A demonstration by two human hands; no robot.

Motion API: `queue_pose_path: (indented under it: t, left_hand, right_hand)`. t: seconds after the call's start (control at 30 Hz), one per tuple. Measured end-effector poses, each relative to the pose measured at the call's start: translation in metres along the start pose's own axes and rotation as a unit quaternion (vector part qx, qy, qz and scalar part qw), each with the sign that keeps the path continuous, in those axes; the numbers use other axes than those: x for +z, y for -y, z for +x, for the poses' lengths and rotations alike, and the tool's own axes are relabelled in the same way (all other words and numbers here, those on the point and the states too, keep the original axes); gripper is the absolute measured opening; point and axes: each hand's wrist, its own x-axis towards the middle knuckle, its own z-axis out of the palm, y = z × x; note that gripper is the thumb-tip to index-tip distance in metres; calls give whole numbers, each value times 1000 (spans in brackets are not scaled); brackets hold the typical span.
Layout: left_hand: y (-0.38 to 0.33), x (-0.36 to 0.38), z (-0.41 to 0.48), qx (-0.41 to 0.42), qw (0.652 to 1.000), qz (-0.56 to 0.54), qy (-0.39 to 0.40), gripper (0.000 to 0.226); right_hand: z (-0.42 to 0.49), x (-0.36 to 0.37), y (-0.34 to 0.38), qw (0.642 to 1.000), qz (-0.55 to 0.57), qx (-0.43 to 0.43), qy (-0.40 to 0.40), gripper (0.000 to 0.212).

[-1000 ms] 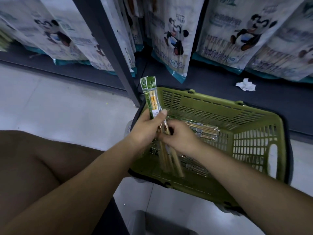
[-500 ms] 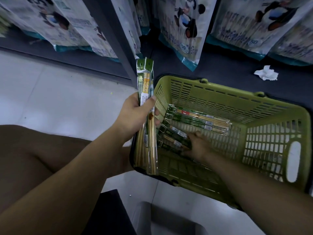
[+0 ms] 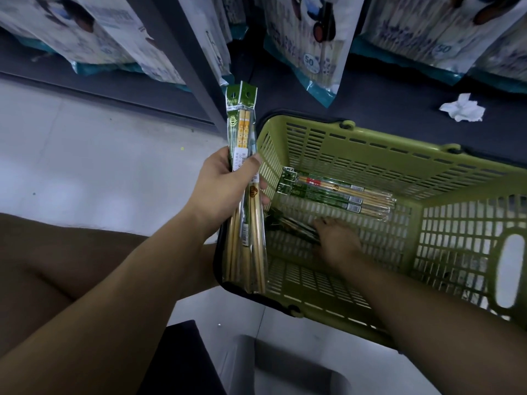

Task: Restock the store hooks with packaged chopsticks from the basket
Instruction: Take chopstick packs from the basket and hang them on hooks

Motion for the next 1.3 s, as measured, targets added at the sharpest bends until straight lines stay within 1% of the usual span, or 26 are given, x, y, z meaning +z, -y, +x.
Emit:
queue_pose_path:
  t: [0.1,0.17,0.23,0.3,0.37,0.43,0.53,0.6,0.67,0.7,0.73,0.8,0.87,0.93,0.97,1.03,1.1,1.17,1.2,1.23,1.3]
  left_hand:
    - [0,0,0,-1,1000,9,2,11]
    - [0,1,0,-1,1000,20,4,10]
    - [0,2,0,1,1000,29,5,11]
    - [0,5,0,-3,999,34,7,12]
    - [0,8,0,-17,1000,18,8,12]
    - [0,14,-1,-37,999,-7,7,11]
    - [2,20,-2,-34,999,-1,14,13]
    - [4,25,-4,-18,999,27,20,24]
    - [0,32,-10,0,999,37,27,45]
    - [-3,37,-13,14,999,20,38,51]
    - [-7,41,-15,28,998,-13,49,52]
    - [-20,50,-22,36,993,-85,67,53]
    - [-36,59,-29,34,989,-120,76,53]
    - [-53,68,-35,44,987,-134,78,43]
    - [-63,73,-40,47,984,-148,82,39]
    - [-85,82,-49,51,980,-167,100,39]
    - [-109,88,-58,55,978,-159,119,46]
    - [-134,93,-67,61,980,-138,133,61]
    - [-148,95,-72,71,979,-126,144,66]
    - [-161,98,-77,90,977,-113,157,66]
    - [-187,105,-87,154,968,-75,183,53]
  right_hand:
    - [0,-5,0,1000,-14,6,2,41]
    - [0,-9,1,1000,-15,1,11,36]
    - [-1,-13,-1,999,28,-2,15,38]
    - [-6,-22,-4,994,106,10,9,34]
    - [-12,-36,-5,975,217,24,-25,21]
    - [-22,-56,-2,946,316,22,-70,16]
    - [-39,-94,13,909,398,-16,-126,12]
    - [-51,-121,28,885,439,-43,-149,14]
    - [-64,-145,41,876,441,-72,-182,18]
    - [-71,-155,47,874,436,-90,-196,18]
    - [-79,-165,52,873,428,-109,-207,17]
    - [-97,-181,58,899,352,-130,-227,11]
    - [-114,-196,58,931,249,-128,-235,32]
    - [-130,-212,54,948,171,-115,-244,48]
    - [-139,-221,51,948,161,-115,-250,53]
    - [-157,-239,47,940,194,-124,-253,59]
    - [-178,-262,42,919,261,-143,-258,55]
    - [-201,-286,37,887,334,-147,-282,51]
    - [-213,-299,34,868,366,-140,-305,52]
    - [-224,-312,31,844,397,-135,-335,46]
    - [-245,-341,26,782,453,-143,-404,15]
